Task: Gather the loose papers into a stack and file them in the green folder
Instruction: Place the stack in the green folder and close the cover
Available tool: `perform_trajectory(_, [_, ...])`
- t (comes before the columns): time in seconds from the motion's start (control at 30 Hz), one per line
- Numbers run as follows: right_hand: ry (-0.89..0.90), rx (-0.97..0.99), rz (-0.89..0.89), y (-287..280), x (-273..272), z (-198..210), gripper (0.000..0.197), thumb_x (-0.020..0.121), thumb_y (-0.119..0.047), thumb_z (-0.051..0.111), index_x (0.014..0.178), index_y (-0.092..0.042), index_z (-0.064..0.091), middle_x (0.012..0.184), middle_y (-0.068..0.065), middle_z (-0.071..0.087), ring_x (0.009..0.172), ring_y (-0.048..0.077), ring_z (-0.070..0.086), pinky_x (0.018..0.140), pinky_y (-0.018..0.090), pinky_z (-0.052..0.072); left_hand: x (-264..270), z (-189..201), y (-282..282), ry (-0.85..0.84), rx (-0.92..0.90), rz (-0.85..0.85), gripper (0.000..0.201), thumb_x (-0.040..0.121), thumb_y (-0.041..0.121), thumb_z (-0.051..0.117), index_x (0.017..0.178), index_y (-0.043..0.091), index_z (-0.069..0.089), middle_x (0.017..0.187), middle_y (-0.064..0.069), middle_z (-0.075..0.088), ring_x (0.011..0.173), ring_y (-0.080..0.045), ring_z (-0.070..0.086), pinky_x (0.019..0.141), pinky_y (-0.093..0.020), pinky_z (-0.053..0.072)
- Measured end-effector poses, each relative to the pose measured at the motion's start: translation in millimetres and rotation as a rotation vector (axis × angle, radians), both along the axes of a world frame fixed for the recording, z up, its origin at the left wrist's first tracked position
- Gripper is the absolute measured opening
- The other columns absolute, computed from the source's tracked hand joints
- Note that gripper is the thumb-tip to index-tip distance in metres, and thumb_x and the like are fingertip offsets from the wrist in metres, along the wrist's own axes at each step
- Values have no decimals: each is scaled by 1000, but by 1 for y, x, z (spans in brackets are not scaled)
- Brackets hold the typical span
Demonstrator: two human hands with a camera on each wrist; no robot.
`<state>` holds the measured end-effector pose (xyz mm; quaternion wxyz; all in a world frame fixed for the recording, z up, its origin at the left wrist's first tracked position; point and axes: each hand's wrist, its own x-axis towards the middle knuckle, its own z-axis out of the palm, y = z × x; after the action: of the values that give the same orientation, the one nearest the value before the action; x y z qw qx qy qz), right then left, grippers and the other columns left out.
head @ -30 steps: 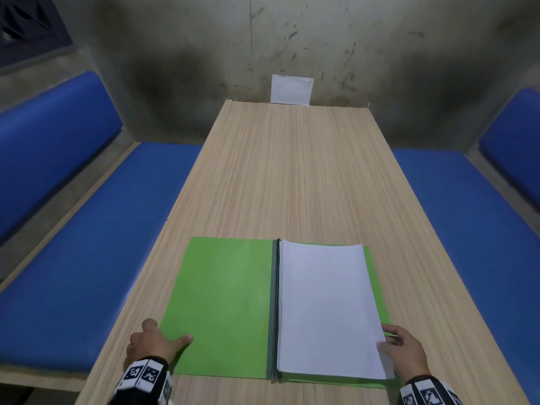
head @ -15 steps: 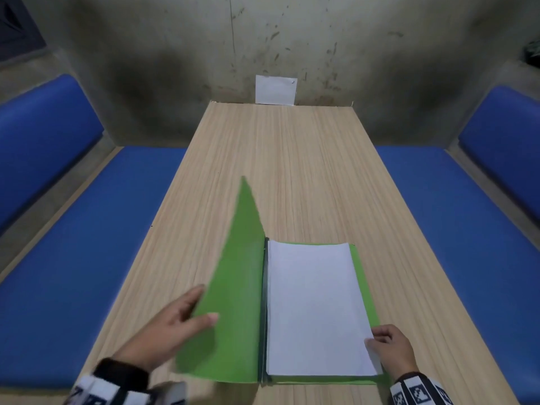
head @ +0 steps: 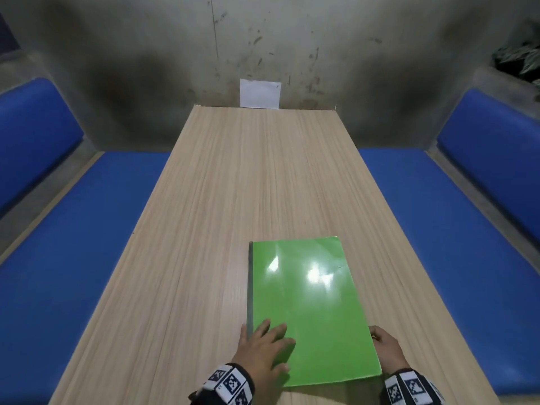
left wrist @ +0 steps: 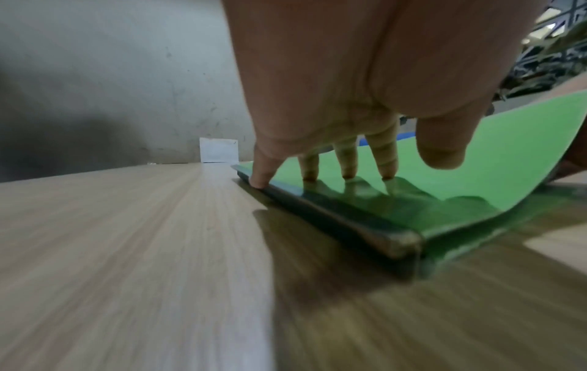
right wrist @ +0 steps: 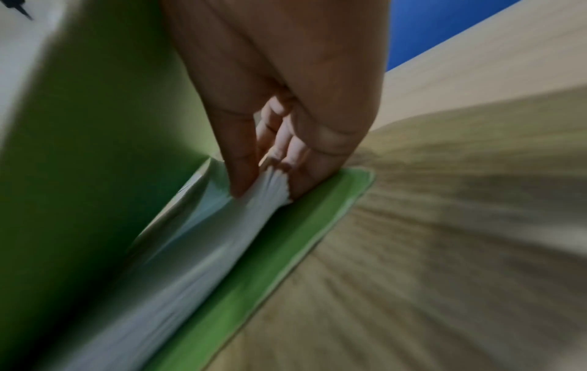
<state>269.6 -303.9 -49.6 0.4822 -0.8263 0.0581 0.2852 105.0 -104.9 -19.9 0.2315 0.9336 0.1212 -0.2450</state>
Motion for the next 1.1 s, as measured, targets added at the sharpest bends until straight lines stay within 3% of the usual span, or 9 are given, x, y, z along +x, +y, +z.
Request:
perform_trajectory(0.17, [51, 103, -129, -6, 0, 1, 11, 78, 8, 61, 85, 3, 68, 73, 12, 71, 71, 26, 62, 65, 32, 51, 0, -10, -2, -26, 51, -4, 59, 89, 34, 48, 140, 43, 21, 158, 14, 3, 146, -20, -8, 108, -61, -16])
perform_trajectory(0.33, [-146, -141, -97, -3, -6, 9, 31, 87, -19, 58, 114, -4, 59, 119, 22, 61, 101, 29, 55, 97, 41, 41, -2, -3, 0, -64, 10, 62, 56, 88, 37, 46, 139, 46, 24, 157, 16, -1, 145, -19, -9, 107, -56, -20])
perform_trajectory(0.4, [-95, -206, -27, 2, -11, 8, 52, 85, -31, 61, 128, -4, 48, 131, 20, 53, 117, 32, 51, 101, 40, 38, -6, 0, 6, -172, -62, 267, 58, 89, 38, 48, 140, 45, 23, 154, 17, -2, 145, -17, -2, 114, -48, -8])
perform_trajectory(0.5, [-51, -322, 76, 10, -14, 1, 64, 81, -30, 64, 135, -4, 41, 138, 18, 47, 125, 34, 46, 106, 43, 37, -12, -3, 19, -293, -265, 748, 60, 88, 21, 55, 142, 27, 28, 150, -2, 25, 136, -18, 31, 113, -33, 26])
perform_trajectory(0.57, [-5, -312, 86, 16, -13, -1, 57, 81, -17, 64, 132, -3, 43, 133, 18, 51, 120, 34, 50, 104, 44, 39, -15, -7, 26, -204, -454, 934, 58, 88, 13, 55, 141, 15, 29, 143, -11, 38, 128, -21, 43, 108, -31, 35])
perform_trajectory(0.7, [88, -174, 51, 32, -10, 0, 41, 77, 5, 56, 118, 1, 54, 105, 19, 64, 92, 30, 61, 87, 44, 51, -20, -8, 38, -95, -625, 992, 47, 89, 6, 52, 135, 7, 40, 127, -14, 56, 108, -22, 54, 98, -30, 43])
perform_trajectory(0.8, [95, -46, 36, 49, -17, 6, 31, 80, 12, 44, 108, 2, 53, 101, 18, 62, 83, 27, 57, 68, 34, 51, -28, -4, 56, -145, -607, 1027, 40, 89, 4, 52, 128, 8, 48, 121, -11, 60, 104, -23, 56, 95, -32, 45])
perform_trajectory(0.93, [53, 84, 48, 72, -32, 9, 30, 84, 13, 44, 105, -8, 51, 96, 8, 58, 80, 19, 56, 58, 22, 45, -45, -5, 79, -217, -532, 1098, 39, 86, 2, 56, 125, 8, 53, 112, -11, 63, 96, -23, 58, 90, -33, 47])
perform_trajectory(1.1, [1, 119, -54, 81, -44, -6, 28, 78, 8, 61, 102, -6, 58, 81, -1, 59, 84, 25, 58, 79, 34, 50, -56, -9, 91, -349, -514, 1166, 26, 82, -2, 60, 102, 15, 63, 85, 1, 66, 80, -18, 61, 85, -32, 49])
